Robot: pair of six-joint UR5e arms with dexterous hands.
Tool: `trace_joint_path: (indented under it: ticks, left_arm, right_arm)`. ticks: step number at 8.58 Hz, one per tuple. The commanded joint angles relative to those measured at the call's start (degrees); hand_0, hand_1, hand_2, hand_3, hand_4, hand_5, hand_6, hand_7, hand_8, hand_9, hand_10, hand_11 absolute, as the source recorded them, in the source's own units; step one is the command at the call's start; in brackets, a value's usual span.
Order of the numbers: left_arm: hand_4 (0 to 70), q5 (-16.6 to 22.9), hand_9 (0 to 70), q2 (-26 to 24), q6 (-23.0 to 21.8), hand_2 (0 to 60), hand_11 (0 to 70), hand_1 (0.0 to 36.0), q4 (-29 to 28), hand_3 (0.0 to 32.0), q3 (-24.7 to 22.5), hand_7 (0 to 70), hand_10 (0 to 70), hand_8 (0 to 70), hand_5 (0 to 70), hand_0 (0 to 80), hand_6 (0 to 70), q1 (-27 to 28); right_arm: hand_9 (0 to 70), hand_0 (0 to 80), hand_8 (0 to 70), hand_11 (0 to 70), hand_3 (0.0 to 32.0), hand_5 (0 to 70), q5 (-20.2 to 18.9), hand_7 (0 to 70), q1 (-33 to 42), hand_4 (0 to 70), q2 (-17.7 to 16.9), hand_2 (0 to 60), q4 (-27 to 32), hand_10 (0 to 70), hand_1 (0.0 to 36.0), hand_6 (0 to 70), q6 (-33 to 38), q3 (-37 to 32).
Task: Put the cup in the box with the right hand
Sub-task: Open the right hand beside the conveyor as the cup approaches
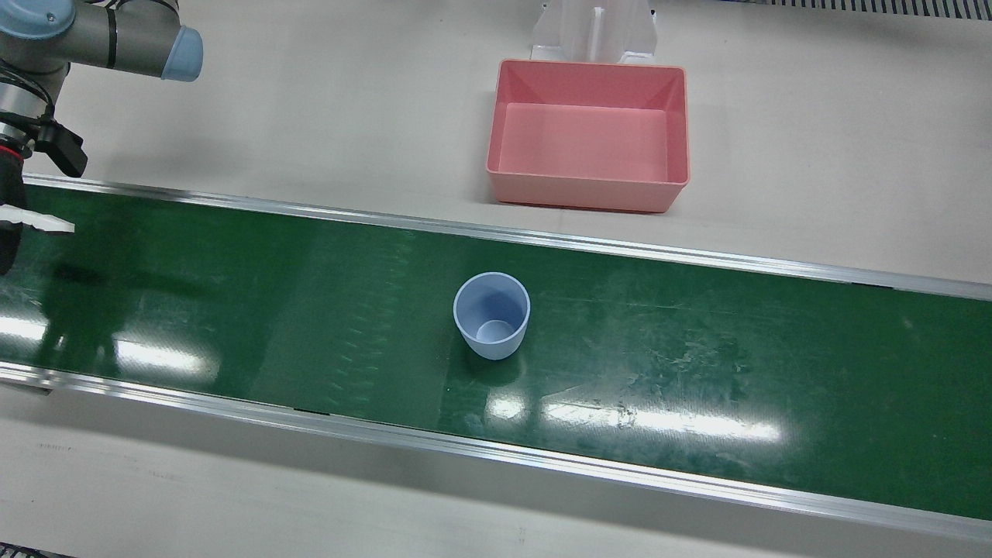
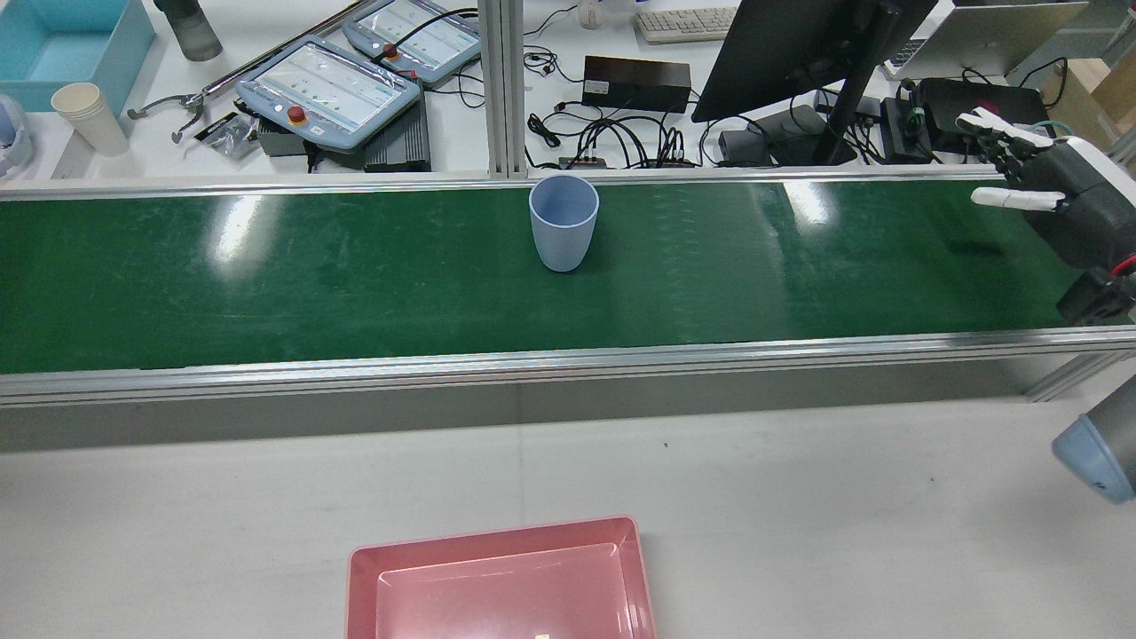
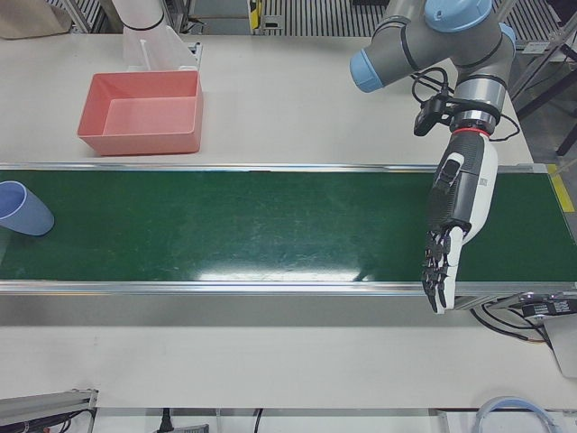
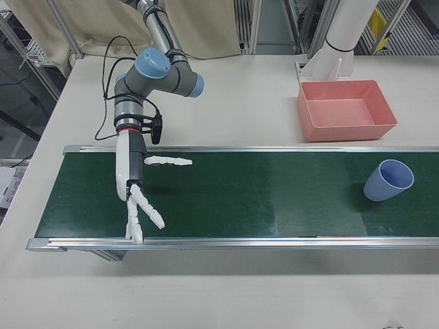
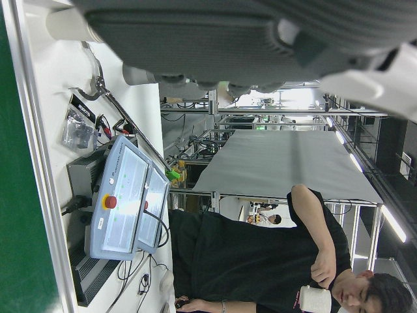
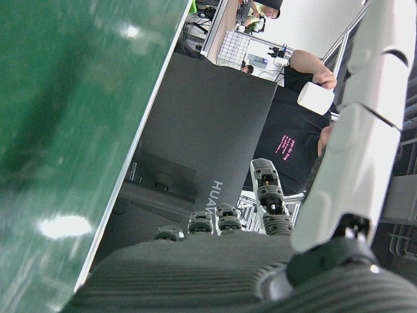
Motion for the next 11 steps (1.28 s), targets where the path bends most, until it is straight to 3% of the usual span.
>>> trace_joint_path:
  ticks: [1, 4, 11]
  left_arm:
    - [0.0, 0.0, 0.0, 0.0, 0.0, 0.0, 0.0, 0.0, 0.0, 0.0, 0.0, 0.0, 0.0, 0.0, 0.0, 0.0, 0.0, -0.1]
    - [0.0, 0.0, 0.0, 0.0, 0.0, 0.0, 0.0, 0.0, -0.1, 0.0, 0.1, 0.0, 0.0, 0.0, 0.0, 0.0, 0.0, 0.0]
    - [0.0, 0.0, 0.0, 0.0, 0.0, 0.0, 0.0, 0.0, 0.0, 0.0, 0.1, 0.0, 0.0, 0.0, 0.0, 0.0, 0.0, 0.0]
  right_arm:
    - [3.3, 48.5, 3.6, 0.0, 0.0, 5.7, -0.1, 10.7, -0.8, 0.0, -2.7, 7.2, 1.7, 0.0, 18.2, 3.7, 0.4, 0.9]
    - [3.0, 48.5, 3.5, 0.0, 0.0, 5.7, -0.2, 10.1, -1.0, 0.0, -4.9, 7.1, 2.0, 0.0, 18.2, 3.6, 0.4, 2.7]
    - [3.6, 48.4, 3.7, 0.0, 0.0, 5.7, 0.0, 11.0, -2.4, 0.0, -4.9, 6.8, 1.9, 0.0, 17.8, 3.7, 0.2, 1.9]
